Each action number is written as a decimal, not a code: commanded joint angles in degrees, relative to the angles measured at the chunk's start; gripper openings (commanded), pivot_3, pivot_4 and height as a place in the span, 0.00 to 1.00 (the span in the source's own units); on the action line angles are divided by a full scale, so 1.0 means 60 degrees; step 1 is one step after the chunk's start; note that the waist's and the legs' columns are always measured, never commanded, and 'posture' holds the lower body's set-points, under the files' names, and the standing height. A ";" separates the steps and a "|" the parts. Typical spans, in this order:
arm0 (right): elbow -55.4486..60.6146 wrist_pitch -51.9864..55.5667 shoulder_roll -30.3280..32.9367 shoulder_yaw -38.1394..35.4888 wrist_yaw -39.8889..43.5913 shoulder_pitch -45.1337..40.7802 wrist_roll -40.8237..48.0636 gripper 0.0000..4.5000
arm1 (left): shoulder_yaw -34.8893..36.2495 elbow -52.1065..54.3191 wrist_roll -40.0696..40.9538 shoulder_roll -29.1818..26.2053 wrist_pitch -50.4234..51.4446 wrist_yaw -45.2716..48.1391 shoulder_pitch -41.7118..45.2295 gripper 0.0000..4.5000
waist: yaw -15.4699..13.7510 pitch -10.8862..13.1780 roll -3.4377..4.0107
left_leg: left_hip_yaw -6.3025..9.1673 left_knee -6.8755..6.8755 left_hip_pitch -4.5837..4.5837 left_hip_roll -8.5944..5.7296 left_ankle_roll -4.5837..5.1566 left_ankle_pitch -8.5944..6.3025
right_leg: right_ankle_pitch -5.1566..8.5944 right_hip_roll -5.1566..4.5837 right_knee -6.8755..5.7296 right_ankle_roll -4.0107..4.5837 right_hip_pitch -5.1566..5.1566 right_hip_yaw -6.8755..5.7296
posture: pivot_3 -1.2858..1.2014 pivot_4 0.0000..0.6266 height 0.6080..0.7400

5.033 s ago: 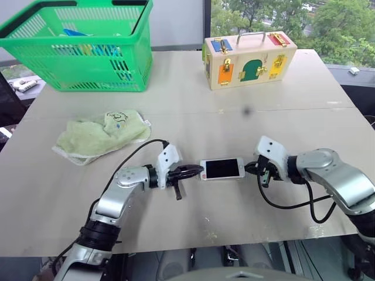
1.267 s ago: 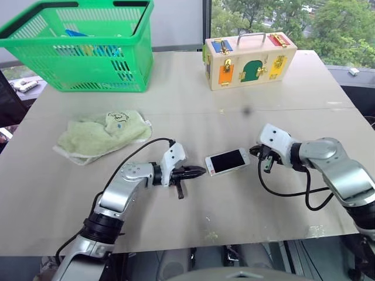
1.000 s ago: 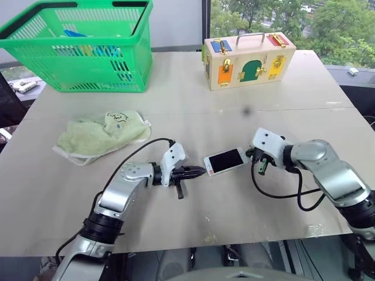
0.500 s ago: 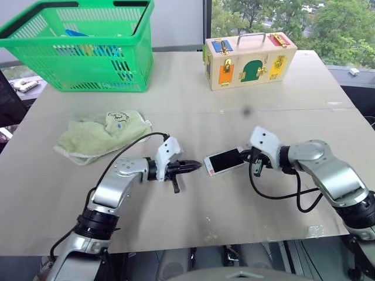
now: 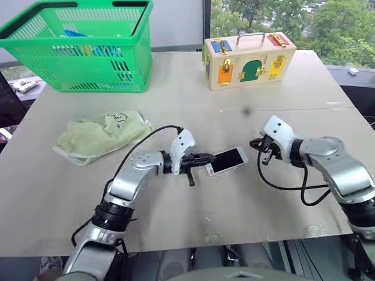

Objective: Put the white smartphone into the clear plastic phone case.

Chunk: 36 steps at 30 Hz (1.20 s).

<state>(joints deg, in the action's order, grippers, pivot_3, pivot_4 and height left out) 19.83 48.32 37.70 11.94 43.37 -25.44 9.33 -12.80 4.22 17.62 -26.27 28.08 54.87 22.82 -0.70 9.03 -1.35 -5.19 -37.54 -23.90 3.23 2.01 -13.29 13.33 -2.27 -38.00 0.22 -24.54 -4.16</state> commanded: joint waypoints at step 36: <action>-0.0361 -0.0598 0.0241 0.0586 0.0184 -0.0293 -0.0291 0.01 | 0.0076 -0.0493 -0.0372 -0.1005 -0.0436 0.0591 -0.0609 0.00 | 0.0155 -0.0001 0.0000 | -0.0014 -0.0004 0.0011 0.0005 0.0000 0.0000 | -0.0002 -0.0001 -0.0008 -0.0001 0.0000 0.0034 | 0.52 0.24 1.00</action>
<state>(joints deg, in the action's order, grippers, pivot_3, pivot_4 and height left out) 17.10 45.64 39.02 15.30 44.39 -26.04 8.08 -11.84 1.78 16.35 -32.37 26.18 58.87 18.61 0.23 9.02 -1.36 -5.28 -37.56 -23.83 3.26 2.01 -13.29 13.32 -2.28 -38.04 0.21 -24.54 -3.95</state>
